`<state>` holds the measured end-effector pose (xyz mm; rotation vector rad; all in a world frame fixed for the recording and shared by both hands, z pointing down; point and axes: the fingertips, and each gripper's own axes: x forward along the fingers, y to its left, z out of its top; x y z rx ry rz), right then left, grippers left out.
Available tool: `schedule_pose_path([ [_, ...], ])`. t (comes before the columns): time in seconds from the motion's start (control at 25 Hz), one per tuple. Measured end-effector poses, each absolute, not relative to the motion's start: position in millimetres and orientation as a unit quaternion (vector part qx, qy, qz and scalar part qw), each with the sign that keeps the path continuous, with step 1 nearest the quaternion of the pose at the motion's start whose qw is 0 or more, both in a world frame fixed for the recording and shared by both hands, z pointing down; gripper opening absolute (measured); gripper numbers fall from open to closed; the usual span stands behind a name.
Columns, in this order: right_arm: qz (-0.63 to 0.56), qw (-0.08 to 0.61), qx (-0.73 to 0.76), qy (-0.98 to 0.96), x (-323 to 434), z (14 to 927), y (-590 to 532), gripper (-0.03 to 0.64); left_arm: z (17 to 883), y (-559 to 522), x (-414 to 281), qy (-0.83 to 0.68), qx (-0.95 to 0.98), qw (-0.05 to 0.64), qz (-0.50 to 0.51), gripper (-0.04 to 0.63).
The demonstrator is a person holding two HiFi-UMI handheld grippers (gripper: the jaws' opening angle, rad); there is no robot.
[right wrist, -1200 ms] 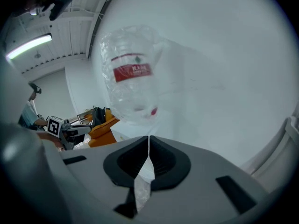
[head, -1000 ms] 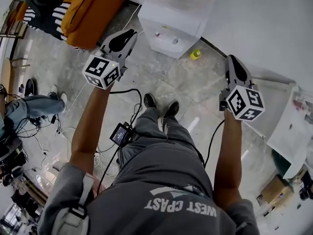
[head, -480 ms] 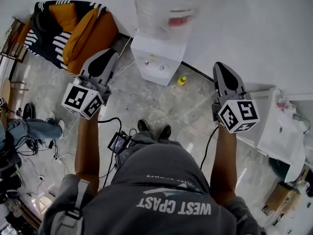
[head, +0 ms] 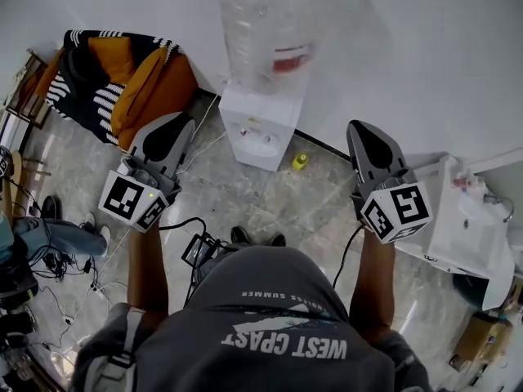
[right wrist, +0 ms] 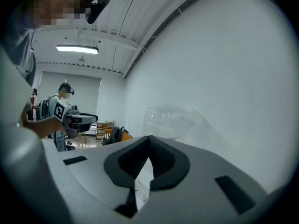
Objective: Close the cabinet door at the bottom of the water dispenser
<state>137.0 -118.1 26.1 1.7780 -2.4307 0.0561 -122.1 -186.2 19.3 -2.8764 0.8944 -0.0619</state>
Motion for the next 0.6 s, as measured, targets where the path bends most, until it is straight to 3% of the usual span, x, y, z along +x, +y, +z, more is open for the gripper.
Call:
schedule_pose_path([
  [0.6, 0.009, 0.069, 0.589, -0.805, 123, 20, -103, 0.026, 25, -168, -142, 0.296, -0.953, 0.064, -0.03, 0.046],
])
